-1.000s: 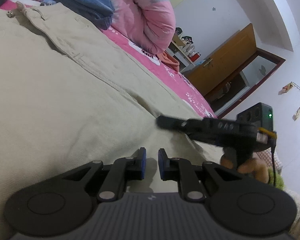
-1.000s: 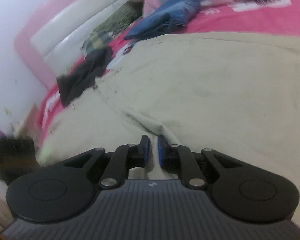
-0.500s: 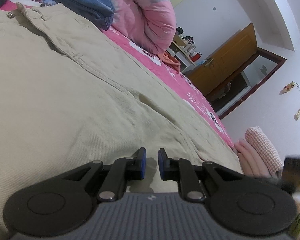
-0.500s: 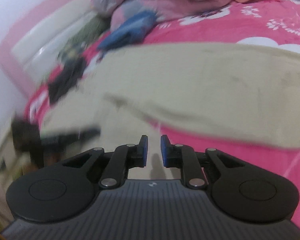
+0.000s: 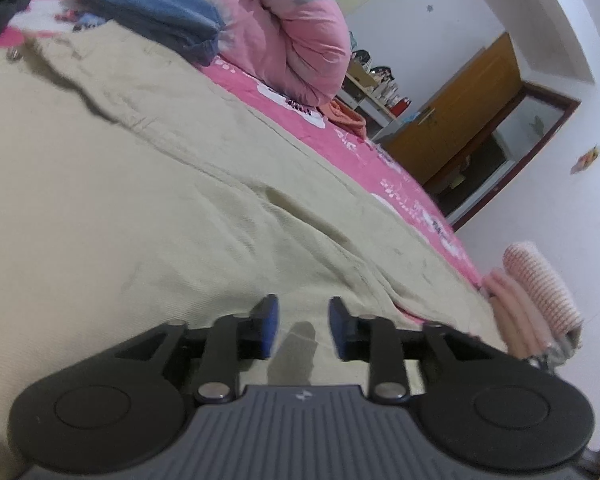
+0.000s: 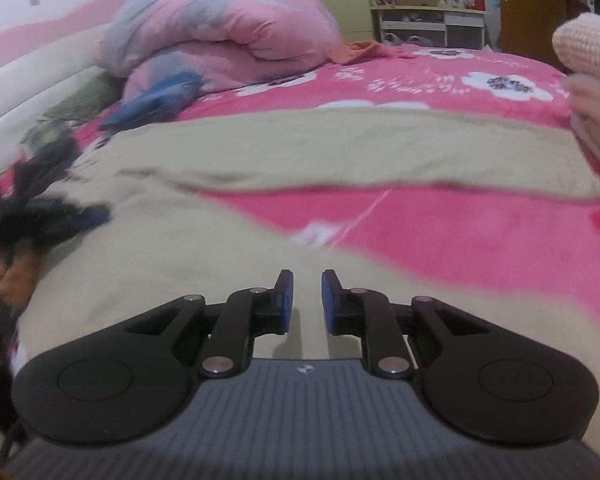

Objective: Fold clothes
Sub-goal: 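Pull the beige trouser edge with the right tool toward the plaid stack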

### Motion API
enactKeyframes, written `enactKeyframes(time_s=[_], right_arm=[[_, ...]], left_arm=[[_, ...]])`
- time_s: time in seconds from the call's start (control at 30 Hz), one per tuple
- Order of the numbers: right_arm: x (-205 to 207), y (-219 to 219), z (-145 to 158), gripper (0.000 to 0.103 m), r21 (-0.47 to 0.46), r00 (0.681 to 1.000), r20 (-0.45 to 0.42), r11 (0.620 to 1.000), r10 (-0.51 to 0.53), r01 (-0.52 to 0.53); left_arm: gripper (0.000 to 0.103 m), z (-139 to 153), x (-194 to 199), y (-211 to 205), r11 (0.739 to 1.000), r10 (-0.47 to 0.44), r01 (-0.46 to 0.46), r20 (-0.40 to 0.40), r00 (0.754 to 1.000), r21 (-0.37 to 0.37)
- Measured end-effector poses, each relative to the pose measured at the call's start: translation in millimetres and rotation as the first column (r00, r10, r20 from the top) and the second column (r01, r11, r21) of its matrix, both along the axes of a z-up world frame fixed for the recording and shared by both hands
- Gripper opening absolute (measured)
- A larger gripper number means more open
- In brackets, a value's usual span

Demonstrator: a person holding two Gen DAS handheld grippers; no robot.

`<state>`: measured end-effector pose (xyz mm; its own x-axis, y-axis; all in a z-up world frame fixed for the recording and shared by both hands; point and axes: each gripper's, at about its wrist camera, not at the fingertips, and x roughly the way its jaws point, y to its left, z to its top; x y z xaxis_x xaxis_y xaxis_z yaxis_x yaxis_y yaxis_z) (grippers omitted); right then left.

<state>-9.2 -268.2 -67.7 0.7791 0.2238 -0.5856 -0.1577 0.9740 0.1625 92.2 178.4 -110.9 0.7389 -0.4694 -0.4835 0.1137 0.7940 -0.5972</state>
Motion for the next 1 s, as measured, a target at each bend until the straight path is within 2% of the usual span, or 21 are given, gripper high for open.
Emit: enactKeyframes(time_s=[0.07, 0.13, 0.27, 0.3, 0.4, 0.43, 0.5, 0.6, 0.73, 0.77, 0.87, 0.93, 1.0], right_arm=[[-14.2, -17.1, -11.3, 0.013, -0.002, 0.997, 0.014, 0.997, -0.077, 0.077], [-27.7, -42.0, -19.4, 0.009, 0.019, 0.983, 0.025, 0.983, -0.183, 0.183], [-55.0, -101.9, -15.7, 0.009, 0.112, 0.893, 0.028, 0.889, -0.45, 0.445], [-63.0, -109.6, -14.4, 0.009, 0.139, 0.878, 0.031, 0.872, -0.477, 0.469], [-92.8, -107.3, -9.3, 0.017, 0.236, 0.903, 0.064, 0.886, -0.424, 0.399], [-105.0, -106.5, -8.2, 0.022, 0.257, 0.909, 0.078, 0.889, -0.409, 0.378], [-131.0, -113.5, -5.8, 0.028, 0.28, 0.9, 0.101, 0.88, -0.424, 0.383], [-166.0, -143.1, -4.1, 0.032, 0.343, 0.828, 0.101, 0.8, -0.552, 0.492], [-191.8, -184.9, -15.4, 0.04, 0.432, 0.748, 0.022, 0.681, -0.664, 0.592], [-193.0, -192.8, -18.6, 0.043, 0.45, 0.743, 0.003, 0.664, -0.669, 0.597], [-181.6, -209.9, -28.8, 0.046, 0.506, 0.779, -0.04, 0.66, -0.626, 0.556], [-166.8, -216.5, -32.9, 0.047, 0.51, 0.806, -0.07, 0.674, -0.587, 0.535], [-149.6, -217.8, -34.4, 0.047, 0.48, 0.833, -0.09, 0.709, -0.546, 0.516]], left_arm=[[0.045, 12.1, -5.5, -11.2, 0.997, 0.007, -0.007, -0.001, 1.0, 0.071], [0.048, 23.6, -13.9, -21.9, 0.99, 0.009, -0.01, 0.012, 1.0, 0.139], [0.05, 39.7, -30.4, -44.5, 0.978, 0.003, -0.007, 0.018, 1.0, 0.207], [0.05, 43.6, -34.4, -52.7, 0.975, -0.003, -0.001, 0.018, 1.0, 0.223], [0.051, 52.0, -45.3, -79.3, 0.96, -0.042, 0.031, 0.035, 0.999, 0.278], [0.051, 54.7, -48.4, -88.9, 0.954, -0.057, 0.042, 0.04, 0.998, 0.298], [0.052, 57.9, -53.5, -109.8, 0.941, -0.101, 0.082, 0.041, 0.994, 0.327], [0.052, 57.6, -59.2, -141.3, 0.916, -0.171, 0.145, 0.037, 0.985, 0.373], [0.052, 53.2, -68.3, -178.6, 0.882, -0.252, 0.217, 0.03, 0.967, 0.418], [0.052, 52.5, -70.6, -186.4, 0.874, -0.269, 0.23, 0.031, 0.963, 0.428], [0.052, 50.7, -76.6, -206.2, 0.852, -0.313, 0.265, 0.034, 0.949, 0.452], [0.052, 49.8, -80.0, -215.8, 0.841, -0.334, 0.281, 0.035, 0.942, 0.463], [0.052, 49.6, -82.3, -222.4, 0.834, -0.348, 0.292, 0.035, 0.937, 0.468]])
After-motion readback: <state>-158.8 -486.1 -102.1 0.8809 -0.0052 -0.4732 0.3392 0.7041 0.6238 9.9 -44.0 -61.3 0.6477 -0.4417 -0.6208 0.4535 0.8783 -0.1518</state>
